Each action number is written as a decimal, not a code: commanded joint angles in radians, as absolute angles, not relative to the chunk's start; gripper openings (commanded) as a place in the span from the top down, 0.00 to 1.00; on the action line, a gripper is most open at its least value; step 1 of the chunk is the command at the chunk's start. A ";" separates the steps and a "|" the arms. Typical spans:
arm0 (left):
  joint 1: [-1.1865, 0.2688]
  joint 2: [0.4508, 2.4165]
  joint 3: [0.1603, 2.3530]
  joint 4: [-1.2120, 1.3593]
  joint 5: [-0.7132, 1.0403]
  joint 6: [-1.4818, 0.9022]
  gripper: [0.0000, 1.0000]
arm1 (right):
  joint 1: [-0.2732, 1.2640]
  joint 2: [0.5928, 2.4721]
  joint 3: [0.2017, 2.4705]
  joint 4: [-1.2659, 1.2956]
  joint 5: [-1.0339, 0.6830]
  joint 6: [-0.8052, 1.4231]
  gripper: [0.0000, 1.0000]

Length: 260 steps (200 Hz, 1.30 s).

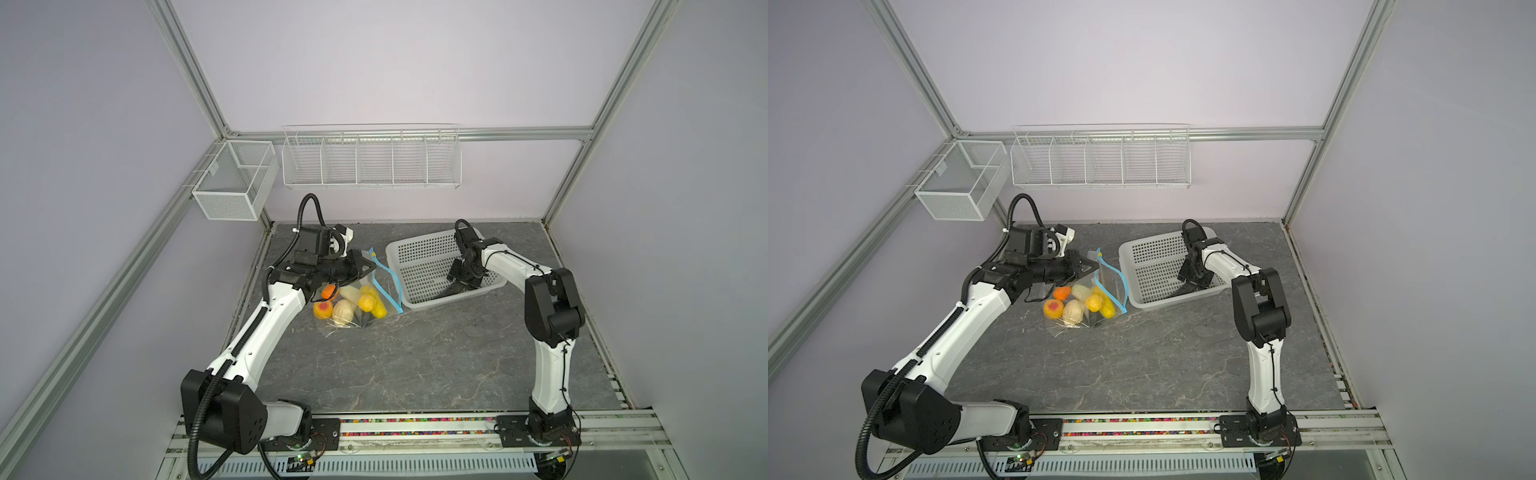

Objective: Place the food in the zip-top bag and seal the zipper
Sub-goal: 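Lower the right gripper and grasp the dark eggplant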

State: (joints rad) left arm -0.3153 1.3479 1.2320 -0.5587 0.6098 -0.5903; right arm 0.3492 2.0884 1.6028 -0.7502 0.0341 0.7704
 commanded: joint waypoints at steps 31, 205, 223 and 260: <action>-0.318 1.319 1.226 -0.556 0.606 -0.578 1.00 | 0.346 2.128 1.630 -0.726 -0.028 0.810 0.53; -0.316 1.329 1.220 -0.546 0.607 -0.580 1.00 | 0.328 2.086 1.634 -0.650 -0.072 0.783 0.71; -0.316 1.334 1.229 -0.550 0.609 -0.580 1.00 | 0.324 2.066 1.628 -0.630 -0.068 0.782 0.71; -0.316 1.347 1.241 -0.559 0.605 -0.577 1.00 | 0.324 2.022 1.587 -0.564 -0.055 0.785 0.72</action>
State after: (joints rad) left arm -0.3153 1.3411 1.2255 -0.5587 0.6064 -0.5900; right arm 0.3294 2.0876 1.6073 -0.6167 -0.0677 0.7849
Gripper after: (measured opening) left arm 0.047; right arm 0.351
